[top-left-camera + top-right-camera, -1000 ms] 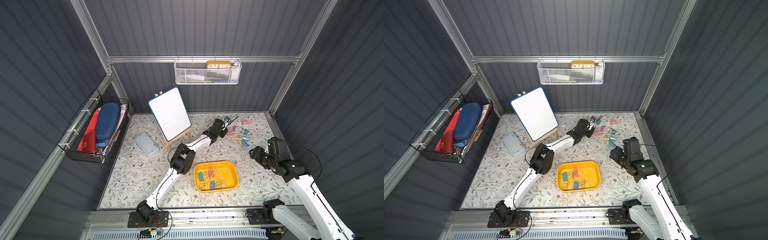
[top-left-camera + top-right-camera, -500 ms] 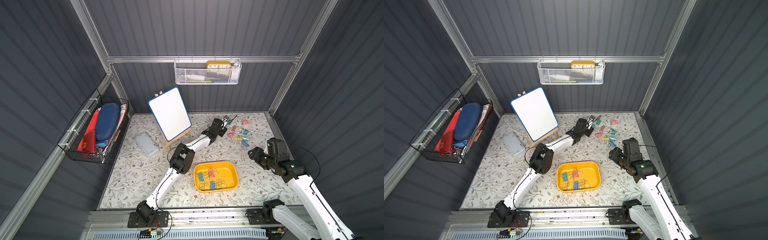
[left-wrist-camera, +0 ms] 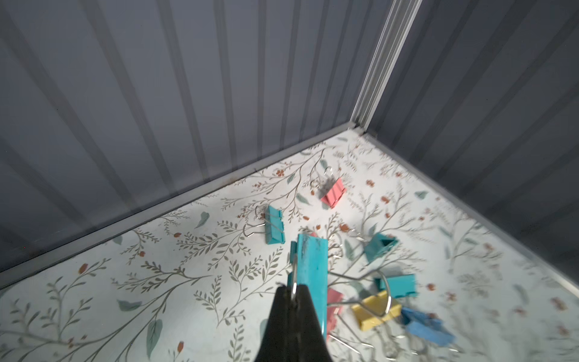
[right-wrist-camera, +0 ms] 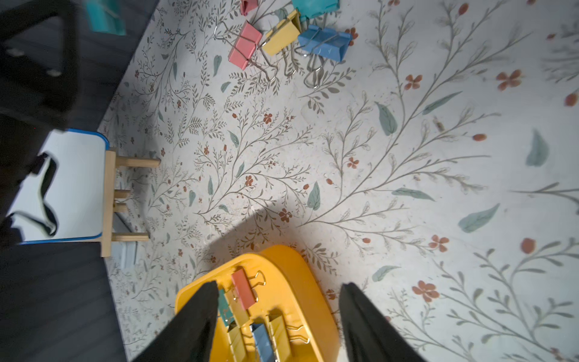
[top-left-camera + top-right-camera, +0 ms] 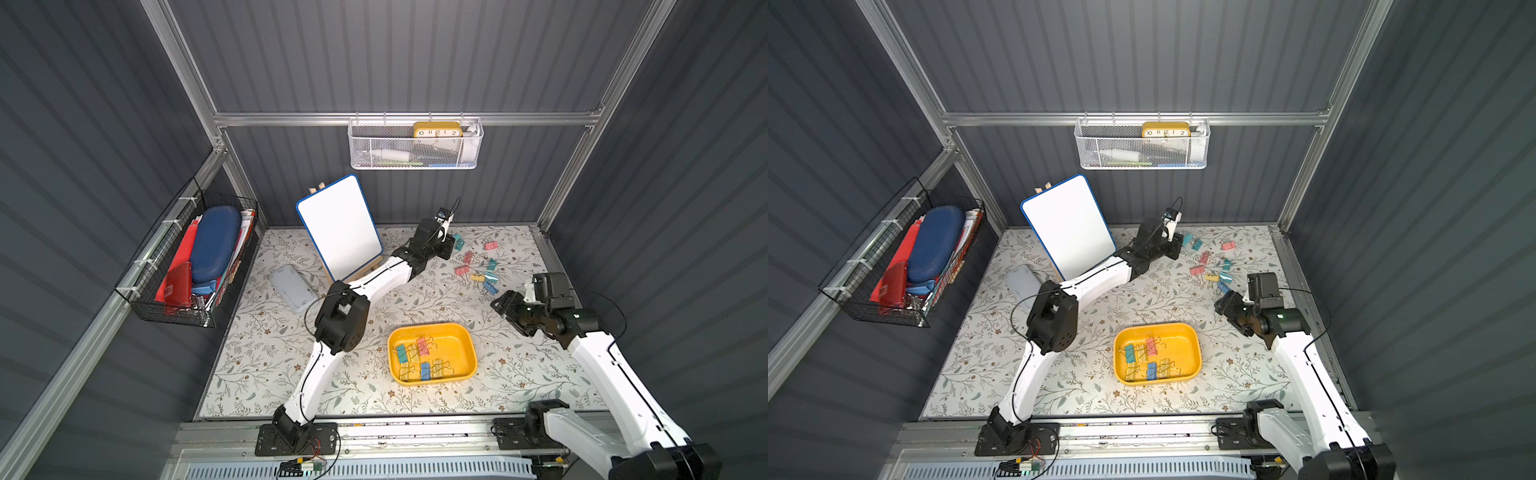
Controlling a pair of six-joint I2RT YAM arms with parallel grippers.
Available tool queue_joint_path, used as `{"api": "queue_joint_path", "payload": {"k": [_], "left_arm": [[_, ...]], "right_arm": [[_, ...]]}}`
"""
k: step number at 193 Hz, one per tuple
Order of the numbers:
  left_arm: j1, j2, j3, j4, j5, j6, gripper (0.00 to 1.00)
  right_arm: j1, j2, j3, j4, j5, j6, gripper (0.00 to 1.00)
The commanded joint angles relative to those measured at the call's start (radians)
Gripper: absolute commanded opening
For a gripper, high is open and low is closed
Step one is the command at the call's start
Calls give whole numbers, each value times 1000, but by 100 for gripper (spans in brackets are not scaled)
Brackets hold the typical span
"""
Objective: Put the binder clips in the storage box
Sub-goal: Pick up the binder clip at the center of the board, then place the binder clip in the storage box.
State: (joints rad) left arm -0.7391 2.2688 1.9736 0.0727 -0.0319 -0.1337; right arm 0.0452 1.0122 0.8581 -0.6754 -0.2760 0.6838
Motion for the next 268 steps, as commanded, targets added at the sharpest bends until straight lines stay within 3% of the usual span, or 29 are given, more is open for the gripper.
{"api": "queue_joint_path", "payload": {"k": [1,20,50,70,105,156,189,268], "left_arm": [[-65,-209,-148,-37,-58,-192,0],[-159,-354,-293,-76,-150,-290,0],[-331,-506,-450,-219,-356,-494,0],[-427,-537,-519,-277,-435,-590,0],[-578,-457,-639,-334,-500,-774,0],[-603,-442,-765,-286,-583,-895,0],[-603,-406,-810,-352,-622,-978,0],[-604,-299,-701,-554,-829,-1088,1]], "right_arm": [[-35,11,-6,85,-160,-17,84],[-40,9,-53,191,-214,10,98],[-41,14,-64,234,-205,41,99],[-40,8,-60,179,-99,65,99],[-42,-19,-83,102,113,183,99],[-41,-96,-121,86,148,197,99],[-42,-133,-117,61,159,186,99],[-39,-137,-94,42,117,151,99]]}}
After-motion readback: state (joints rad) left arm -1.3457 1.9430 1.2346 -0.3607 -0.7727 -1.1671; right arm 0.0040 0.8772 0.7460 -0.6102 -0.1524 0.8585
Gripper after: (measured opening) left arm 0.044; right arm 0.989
